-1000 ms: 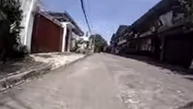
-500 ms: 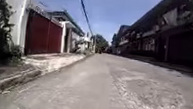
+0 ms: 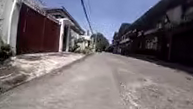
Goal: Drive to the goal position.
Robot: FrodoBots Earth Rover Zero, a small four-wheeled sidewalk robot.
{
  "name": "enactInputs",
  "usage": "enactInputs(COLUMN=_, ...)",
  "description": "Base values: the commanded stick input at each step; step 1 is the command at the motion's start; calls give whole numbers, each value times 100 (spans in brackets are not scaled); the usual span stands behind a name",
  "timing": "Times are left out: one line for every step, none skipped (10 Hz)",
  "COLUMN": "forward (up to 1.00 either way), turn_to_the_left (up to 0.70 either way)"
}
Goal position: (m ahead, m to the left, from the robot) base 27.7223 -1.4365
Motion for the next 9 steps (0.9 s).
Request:
enactInputs(forward=100, turn_to_the_left=7)
enactInputs(forward=100, turn_to_the_left=9)
enactInputs(forward=100, turn_to_the_left=12)
enactInputs(forward=100, turn_to_the_left=16)
enactInputs(forward=100, turn_to_the_left=8)
enactInputs(forward=100, turn_to_the_left=5)
enactInputs(forward=100, turn_to_the_left=6)
enactInputs(forward=100, turn_to_the_left=6)
enactInputs(forward=100, turn_to_the_left=5)
